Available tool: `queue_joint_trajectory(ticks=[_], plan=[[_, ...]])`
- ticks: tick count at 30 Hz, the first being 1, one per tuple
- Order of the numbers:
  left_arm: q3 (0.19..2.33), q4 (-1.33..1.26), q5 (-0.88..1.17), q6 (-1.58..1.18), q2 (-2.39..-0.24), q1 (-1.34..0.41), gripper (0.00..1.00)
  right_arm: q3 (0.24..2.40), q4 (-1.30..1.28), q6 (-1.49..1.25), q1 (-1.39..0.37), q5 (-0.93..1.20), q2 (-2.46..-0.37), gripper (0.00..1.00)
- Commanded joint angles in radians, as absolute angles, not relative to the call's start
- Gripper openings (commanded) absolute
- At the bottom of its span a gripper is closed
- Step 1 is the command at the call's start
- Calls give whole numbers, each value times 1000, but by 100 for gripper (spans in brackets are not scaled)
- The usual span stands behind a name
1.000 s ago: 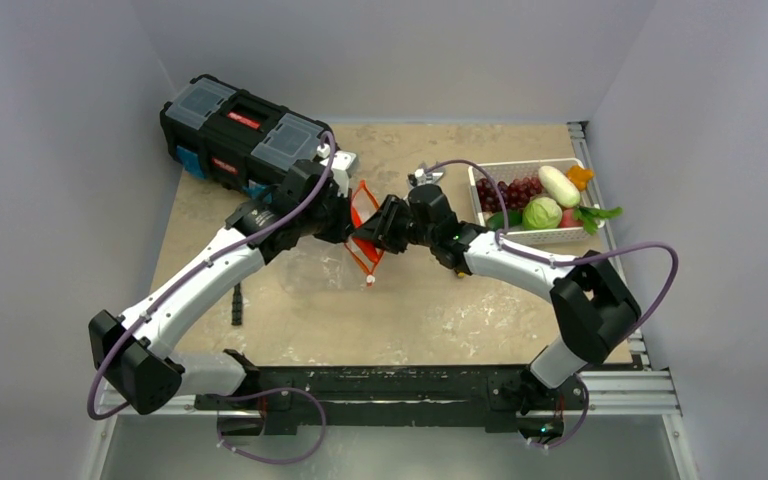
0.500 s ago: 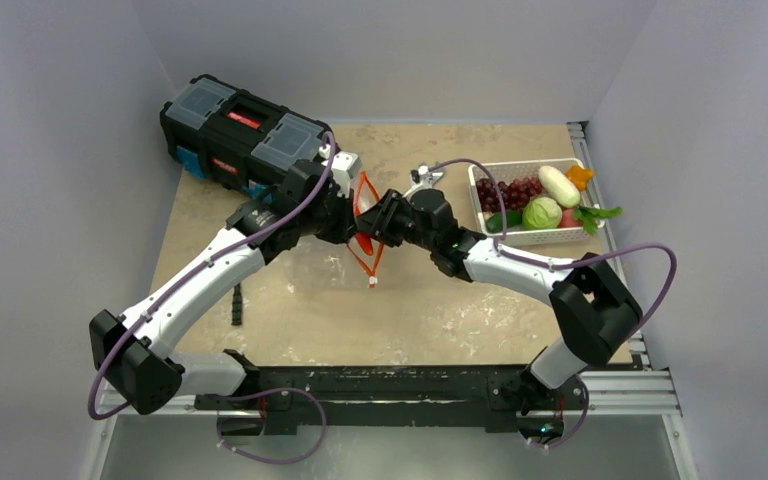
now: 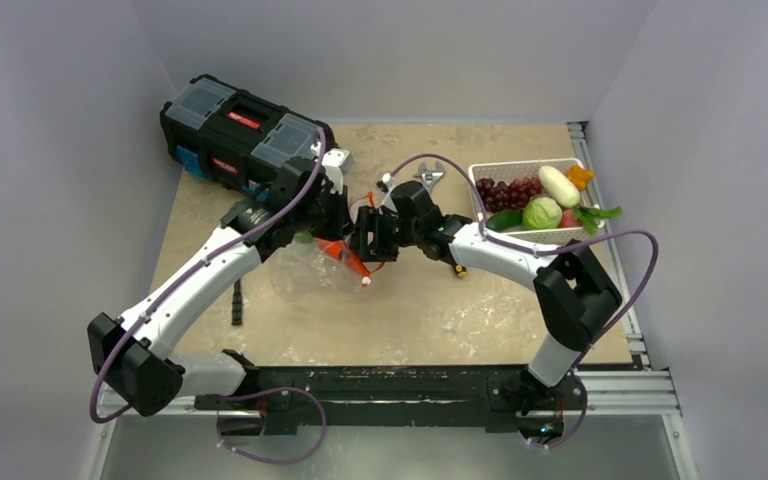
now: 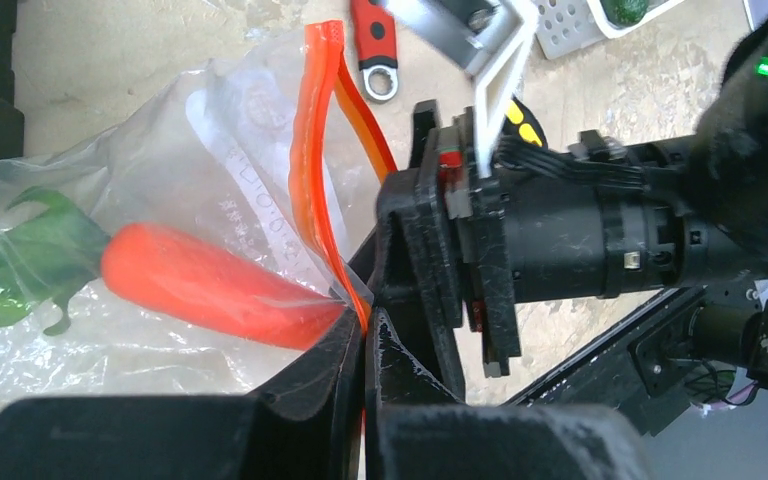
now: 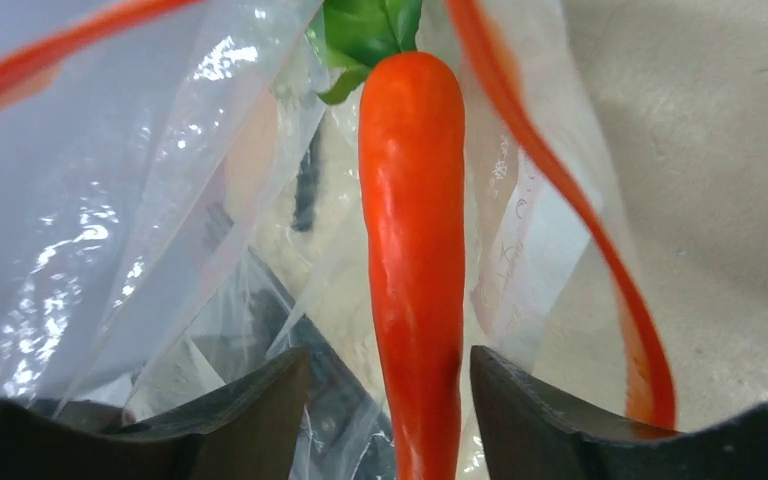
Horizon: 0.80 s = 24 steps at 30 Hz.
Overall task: Place the food in the zip-top bag and seal the zipper
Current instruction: Place the fake vegetable in the zipper food storage bag.
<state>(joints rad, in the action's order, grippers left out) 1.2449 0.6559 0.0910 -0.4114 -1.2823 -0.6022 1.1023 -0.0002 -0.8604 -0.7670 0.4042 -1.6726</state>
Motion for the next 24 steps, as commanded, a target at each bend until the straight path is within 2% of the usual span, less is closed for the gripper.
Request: queue_joint_trajectory(ticks=[1, 9, 14, 18, 23, 24], plan=[[1238, 594, 125, -431, -1260, -591, 0, 1204, -124, -697, -776, 616, -1743, 57], [1237, 593, 131, -433, -1263, -591, 0, 1216, -59, -619, -778, 670, -1813, 60], [1232, 587, 133, -439, -1264, -592, 0, 1155, 158, -706, -779, 666, -1824, 60], [1230, 587, 134, -440, -1269, -592, 0, 1102, 346, -792, -778, 689, -1830, 48], [1230, 585, 132, -439, -1271, -592, 0, 1089, 437, -829, -779, 741, -1835, 39], [1230, 585, 133, -439, -1272, -591, 0, 1089, 436, -831, -780, 741, -1836, 34]])
